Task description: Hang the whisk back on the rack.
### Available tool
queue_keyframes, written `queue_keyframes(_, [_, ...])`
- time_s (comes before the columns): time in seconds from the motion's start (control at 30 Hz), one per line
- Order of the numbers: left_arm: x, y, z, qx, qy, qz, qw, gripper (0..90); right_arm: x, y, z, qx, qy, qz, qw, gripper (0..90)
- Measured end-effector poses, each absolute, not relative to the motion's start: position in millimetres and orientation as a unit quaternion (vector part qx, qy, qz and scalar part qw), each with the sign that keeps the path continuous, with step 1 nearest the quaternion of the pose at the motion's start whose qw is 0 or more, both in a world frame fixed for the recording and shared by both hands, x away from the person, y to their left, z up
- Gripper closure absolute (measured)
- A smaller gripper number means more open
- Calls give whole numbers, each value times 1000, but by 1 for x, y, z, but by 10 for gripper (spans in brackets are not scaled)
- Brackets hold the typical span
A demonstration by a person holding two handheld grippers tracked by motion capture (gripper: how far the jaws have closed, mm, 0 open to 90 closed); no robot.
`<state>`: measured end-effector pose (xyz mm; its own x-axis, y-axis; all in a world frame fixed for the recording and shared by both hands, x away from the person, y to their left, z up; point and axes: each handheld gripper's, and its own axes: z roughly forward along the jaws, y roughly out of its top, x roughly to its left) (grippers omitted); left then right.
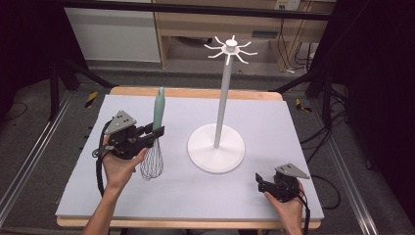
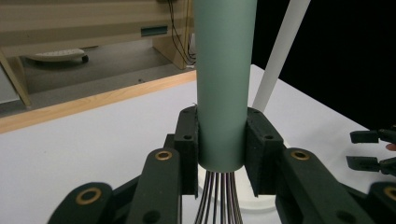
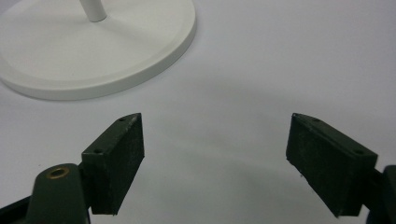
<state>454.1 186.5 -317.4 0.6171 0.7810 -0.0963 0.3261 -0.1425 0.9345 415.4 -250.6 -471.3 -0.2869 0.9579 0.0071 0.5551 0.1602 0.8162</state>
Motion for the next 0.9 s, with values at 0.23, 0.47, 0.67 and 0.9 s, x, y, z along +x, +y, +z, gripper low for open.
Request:
queue_keyframes(0.23, [455, 178, -306, 725, 370, 218, 538, 688, 416, -250, -471, 532, 711, 372, 268, 194])
queue_keyframes(0.47, [456, 172, -298, 725, 362, 220, 543, 688, 416, -250, -471, 533, 711, 373, 268, 195])
queue_keyframes(0.67, [456, 168, -290, 724, 356, 223, 546, 688, 416, -249, -470, 531, 710, 373, 273, 207])
queue_keyframes(0.9, [456, 160, -277, 721, 347, 223, 557, 688, 415, -248, -470, 532, 710, 373, 272, 212])
